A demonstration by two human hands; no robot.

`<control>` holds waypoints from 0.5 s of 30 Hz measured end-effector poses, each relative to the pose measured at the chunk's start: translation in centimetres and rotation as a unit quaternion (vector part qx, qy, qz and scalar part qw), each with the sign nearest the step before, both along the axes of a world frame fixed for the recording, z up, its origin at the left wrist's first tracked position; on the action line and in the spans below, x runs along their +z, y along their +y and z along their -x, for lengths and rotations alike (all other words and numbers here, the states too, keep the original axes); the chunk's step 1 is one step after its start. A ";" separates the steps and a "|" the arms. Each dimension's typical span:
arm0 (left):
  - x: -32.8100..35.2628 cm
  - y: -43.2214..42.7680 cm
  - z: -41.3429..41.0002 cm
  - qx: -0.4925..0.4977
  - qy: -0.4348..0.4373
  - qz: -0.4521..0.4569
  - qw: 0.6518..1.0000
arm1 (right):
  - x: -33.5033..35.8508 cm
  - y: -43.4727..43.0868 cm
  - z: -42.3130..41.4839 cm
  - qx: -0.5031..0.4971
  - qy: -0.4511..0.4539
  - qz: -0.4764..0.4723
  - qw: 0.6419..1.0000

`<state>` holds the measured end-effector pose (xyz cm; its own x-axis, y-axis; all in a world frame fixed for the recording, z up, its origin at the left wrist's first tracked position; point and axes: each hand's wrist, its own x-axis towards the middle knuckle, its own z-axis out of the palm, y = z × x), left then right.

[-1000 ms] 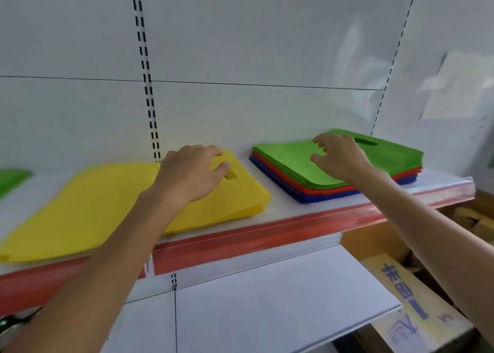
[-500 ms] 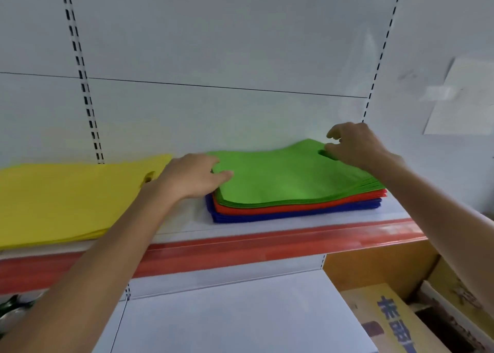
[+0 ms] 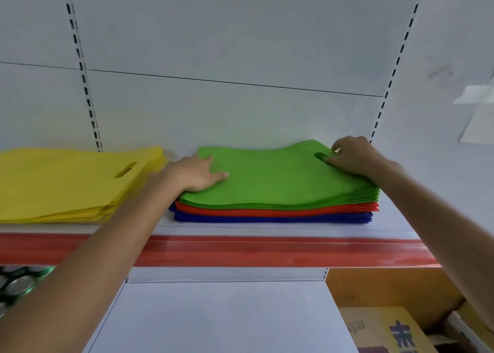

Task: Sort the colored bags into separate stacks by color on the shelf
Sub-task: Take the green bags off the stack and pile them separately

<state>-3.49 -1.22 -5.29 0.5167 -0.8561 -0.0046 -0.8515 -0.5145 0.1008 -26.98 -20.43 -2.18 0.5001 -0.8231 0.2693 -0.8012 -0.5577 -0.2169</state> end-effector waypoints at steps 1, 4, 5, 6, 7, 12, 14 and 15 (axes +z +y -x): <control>-0.3 -0.1 0.1 0.001 0.003 -0.007 1.000 | -0.1 -0.2 0.0 -0.002 -0.001 0.002 1.000; -0.9 -0.5 0.0 0.005 0.005 0.006 1.000 | -0.5 -0.9 -0.1 -0.013 0.000 0.010 1.000; -0.9 -0.5 0.0 0.005 0.002 0.008 1.000 | -0.6 -1.0 0.0 -0.015 0.001 0.009 1.000; -1.0 -0.5 0.0 0.007 0.001 0.007 1.000 | -0.8 -1.1 0.0 -0.017 0.003 0.006 1.000; -1.0 -0.5 0.1 0.014 0.004 0.004 1.000 | -0.9 -1.1 0.0 -0.018 0.004 0.004 1.000; -1.0 -0.1 0.4 0.032 0.005 0.008 0.999 | -1.1 -0.8 -0.1 -0.026 0.005 0.009 1.000; -1.1 -0.1 0.6 0.029 -0.010 0.003 1.000 | -1.1 -0.5 -0.1 -0.028 0.008 0.019 0.999; -1.1 -0.1 0.7 0.031 -0.021 0.000 0.999 | -1.2 -0.4 0.0 -0.029 0.010 0.024 0.999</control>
<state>-4.21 -1.28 -6.41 0.5677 -0.8230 0.0180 -0.8221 -0.5656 0.0649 -26.93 -20.84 -3.33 0.4577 -0.8372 0.2994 -0.8364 -0.5196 -0.1744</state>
